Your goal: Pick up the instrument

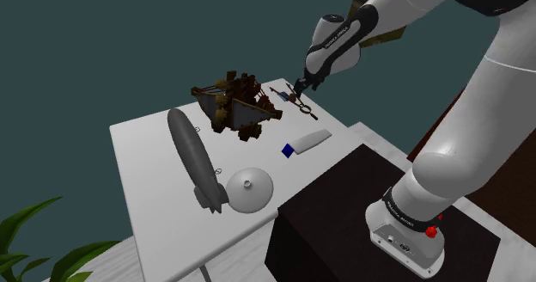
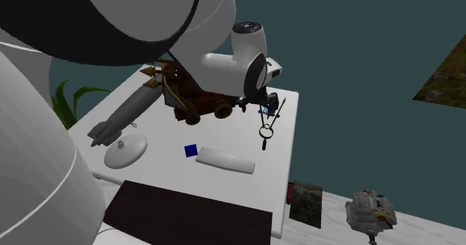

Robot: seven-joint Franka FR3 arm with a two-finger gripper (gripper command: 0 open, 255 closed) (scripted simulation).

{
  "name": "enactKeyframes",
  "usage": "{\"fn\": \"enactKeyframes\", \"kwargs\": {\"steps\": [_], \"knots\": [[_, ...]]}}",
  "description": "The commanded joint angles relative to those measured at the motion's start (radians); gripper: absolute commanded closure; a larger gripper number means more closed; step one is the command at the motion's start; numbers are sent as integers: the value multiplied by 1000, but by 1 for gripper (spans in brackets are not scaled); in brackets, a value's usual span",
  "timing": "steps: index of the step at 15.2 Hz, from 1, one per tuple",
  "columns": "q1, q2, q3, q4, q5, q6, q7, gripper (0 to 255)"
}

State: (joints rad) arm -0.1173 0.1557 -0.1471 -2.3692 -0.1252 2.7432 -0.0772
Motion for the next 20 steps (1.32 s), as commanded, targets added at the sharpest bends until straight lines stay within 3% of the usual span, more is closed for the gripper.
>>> {"fn": "enactKeyframes", "kwargs": {"steps": [1,6,16,17,20], "knots": [[-15,84,-2,49,14,39,-22,0],[-51,283,5,185,37,111,-51,0],[-59,387,12,212,41,189,-47,0],[-58,387,12,212,41,188,-46,255],[-59,386,12,213,41,187,-46,255]]}}
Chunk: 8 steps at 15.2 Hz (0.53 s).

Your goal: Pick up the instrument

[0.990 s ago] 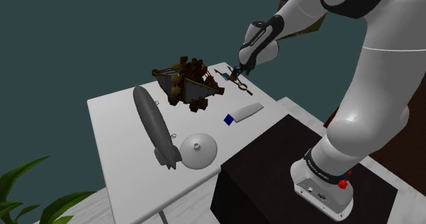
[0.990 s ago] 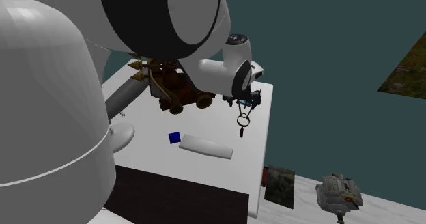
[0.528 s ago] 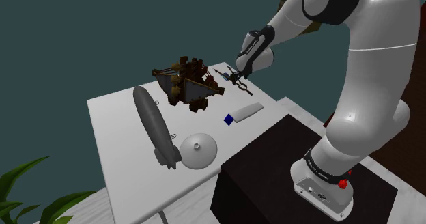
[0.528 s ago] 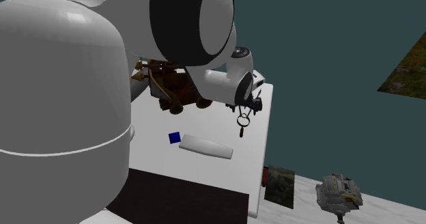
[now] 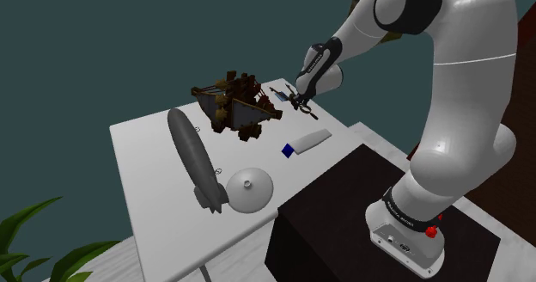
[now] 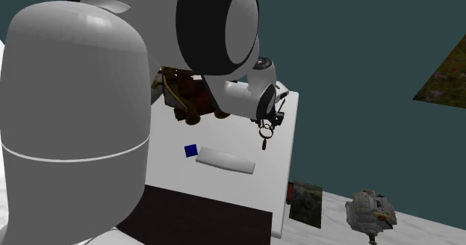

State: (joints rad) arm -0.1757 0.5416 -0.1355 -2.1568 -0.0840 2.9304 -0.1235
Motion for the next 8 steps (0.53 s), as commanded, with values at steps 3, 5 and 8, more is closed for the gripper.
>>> {"fn": "enactKeyframes", "kwargs": {"steps": [3,5,8], "knots": [[0,0,0,0,0,0,0,255],[0,0,0,0,0,0,0,255],[1,-25,-1,-7,-1,-17,-2,255]]}}
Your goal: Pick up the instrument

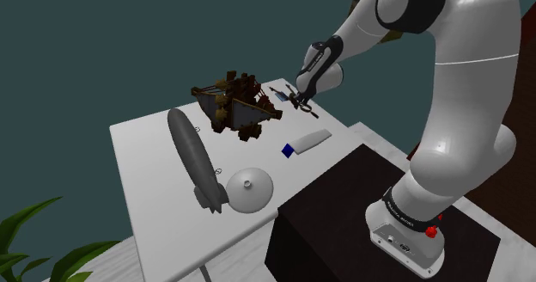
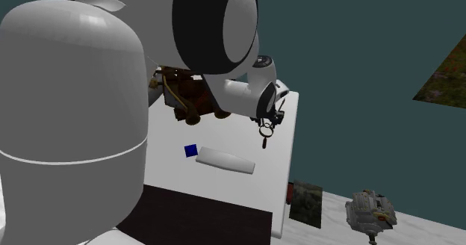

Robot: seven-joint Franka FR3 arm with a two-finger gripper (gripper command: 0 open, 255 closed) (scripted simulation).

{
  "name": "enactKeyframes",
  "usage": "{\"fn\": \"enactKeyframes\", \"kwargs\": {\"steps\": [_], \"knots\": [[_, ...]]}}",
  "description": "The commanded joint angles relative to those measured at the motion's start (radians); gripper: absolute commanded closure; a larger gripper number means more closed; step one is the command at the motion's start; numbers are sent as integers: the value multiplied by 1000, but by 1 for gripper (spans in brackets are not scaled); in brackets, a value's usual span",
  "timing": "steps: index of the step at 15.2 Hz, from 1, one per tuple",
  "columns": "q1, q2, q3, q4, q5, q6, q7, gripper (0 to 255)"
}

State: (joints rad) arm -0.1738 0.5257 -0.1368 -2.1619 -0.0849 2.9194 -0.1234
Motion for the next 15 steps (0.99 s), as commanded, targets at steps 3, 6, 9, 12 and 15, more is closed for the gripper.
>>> {"fn": "enactKeyframes", "kwargs": {"steps": [3,6,9,12,15], "knots": [[1,-46,-2,-10,-2,-36,-4,255],[3,-83,-4,-16,-4,-67,-6,255],[5,-119,-6,-20,-6,-99,-7,255],[7,-154,-8,-22,-8,-132,-9,255],[8,-167,-9,-22,-8,-144,-10,255]]}}
